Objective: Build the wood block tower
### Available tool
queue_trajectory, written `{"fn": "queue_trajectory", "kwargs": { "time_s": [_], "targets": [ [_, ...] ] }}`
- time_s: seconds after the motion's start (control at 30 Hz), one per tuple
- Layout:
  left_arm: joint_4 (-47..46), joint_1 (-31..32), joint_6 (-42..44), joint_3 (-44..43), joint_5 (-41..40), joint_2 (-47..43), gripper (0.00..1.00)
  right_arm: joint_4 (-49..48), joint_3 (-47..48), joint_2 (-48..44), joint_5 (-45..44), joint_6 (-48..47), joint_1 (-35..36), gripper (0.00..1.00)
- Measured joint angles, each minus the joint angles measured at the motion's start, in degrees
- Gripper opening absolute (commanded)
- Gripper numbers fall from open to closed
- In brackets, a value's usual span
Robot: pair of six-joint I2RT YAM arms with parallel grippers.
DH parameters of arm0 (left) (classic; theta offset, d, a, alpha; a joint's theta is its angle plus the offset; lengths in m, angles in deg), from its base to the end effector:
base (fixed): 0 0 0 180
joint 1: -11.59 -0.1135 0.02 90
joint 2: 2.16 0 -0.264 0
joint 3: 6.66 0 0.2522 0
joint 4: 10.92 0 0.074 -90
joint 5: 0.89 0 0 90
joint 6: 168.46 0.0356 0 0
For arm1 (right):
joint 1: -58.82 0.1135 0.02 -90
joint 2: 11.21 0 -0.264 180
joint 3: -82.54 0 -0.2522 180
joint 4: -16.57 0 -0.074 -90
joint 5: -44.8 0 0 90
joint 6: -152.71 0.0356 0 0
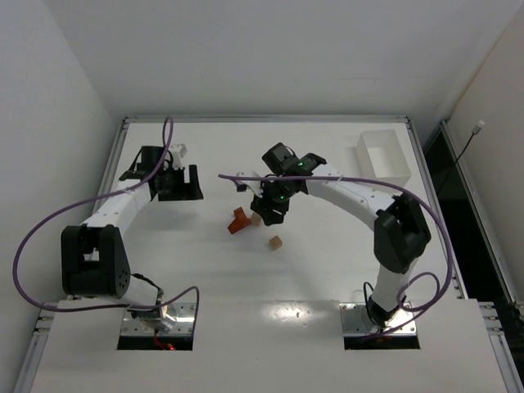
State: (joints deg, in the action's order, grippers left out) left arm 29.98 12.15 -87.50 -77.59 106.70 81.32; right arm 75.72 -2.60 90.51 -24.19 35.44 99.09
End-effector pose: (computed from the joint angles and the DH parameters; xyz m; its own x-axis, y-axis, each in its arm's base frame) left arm 0.3004 -0.0137 0.2343 -0.8231 -0.1417 -0.5500 0.0607 0.9409 -0.3333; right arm 0.2722 0.2474 0.2439 -0.2922 -0.8081 -0.5115 -0.9546 0.2788 0.1049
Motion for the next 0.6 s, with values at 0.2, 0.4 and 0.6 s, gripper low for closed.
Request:
{"fn": "queue_trajectory", "kwargs": {
  "time_s": [0.2, 0.4, 0.6],
  "targets": [
    [0.3, -0.7, 0.0, -1.3, -0.2, 0.7, 0.76, -0.5, 9.9, 9.9, 3.5, 1.3, 0.0, 0.46],
    [0.3, -1.7, -0.1, -2.5, -0.2, 2.4, 0.76, -1.2, 12.4, 14.3, 4.1, 4.0, 0.4, 0.43],
    [0.6, -2.1, -0.2, -3.0, 0.2, 3.8, 0.76, -2.3, 12.3, 15.5, 1.6, 6.4, 0.9, 0.47]
  ]
}}
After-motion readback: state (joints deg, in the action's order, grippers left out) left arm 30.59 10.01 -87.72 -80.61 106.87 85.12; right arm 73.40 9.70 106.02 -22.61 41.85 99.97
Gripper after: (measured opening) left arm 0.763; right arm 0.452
